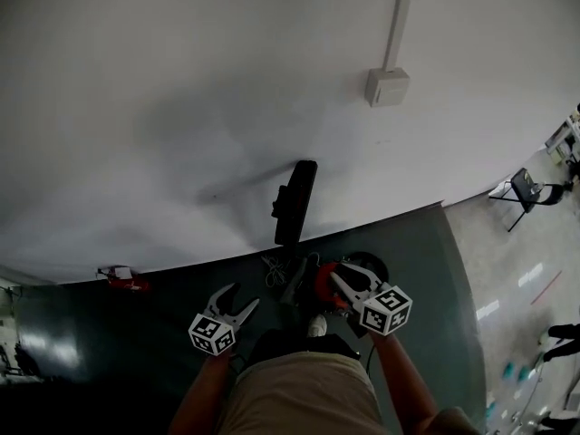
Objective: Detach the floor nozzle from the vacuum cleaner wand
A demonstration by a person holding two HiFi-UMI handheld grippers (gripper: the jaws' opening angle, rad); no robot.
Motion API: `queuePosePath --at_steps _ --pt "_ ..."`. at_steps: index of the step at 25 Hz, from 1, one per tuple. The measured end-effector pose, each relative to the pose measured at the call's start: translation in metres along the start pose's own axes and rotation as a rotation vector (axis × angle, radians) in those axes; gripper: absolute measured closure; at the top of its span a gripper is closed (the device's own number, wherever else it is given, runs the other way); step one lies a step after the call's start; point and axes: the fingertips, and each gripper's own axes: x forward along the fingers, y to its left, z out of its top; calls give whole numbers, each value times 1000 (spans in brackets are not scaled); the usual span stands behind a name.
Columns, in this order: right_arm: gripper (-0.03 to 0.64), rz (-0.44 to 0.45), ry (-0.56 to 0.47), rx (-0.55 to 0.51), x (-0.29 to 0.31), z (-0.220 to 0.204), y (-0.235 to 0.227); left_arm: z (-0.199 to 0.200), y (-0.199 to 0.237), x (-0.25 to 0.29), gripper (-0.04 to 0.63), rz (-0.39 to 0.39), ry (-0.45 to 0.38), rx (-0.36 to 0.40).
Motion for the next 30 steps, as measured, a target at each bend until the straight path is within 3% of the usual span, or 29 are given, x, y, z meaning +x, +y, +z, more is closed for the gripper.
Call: queuePosePath --at_steps 7,13,16,21,30 --pt "538 -55 -23 200 11 13 -32 9 8 29 298 15 8 -50" --pt "538 -65 -21 176 44 32 -35 13 44 56 298 -23 42 -30" --pt "530 -92 -25 170 58 42 -34 17 64 71 299 -70 66 -12" --pt "451 -143 -25 210 84 60 -38 24 97 105 298 -172 107 17" --pt "358 -225 46 341 153 63 -65 2 126 205 298 -362 235 147"
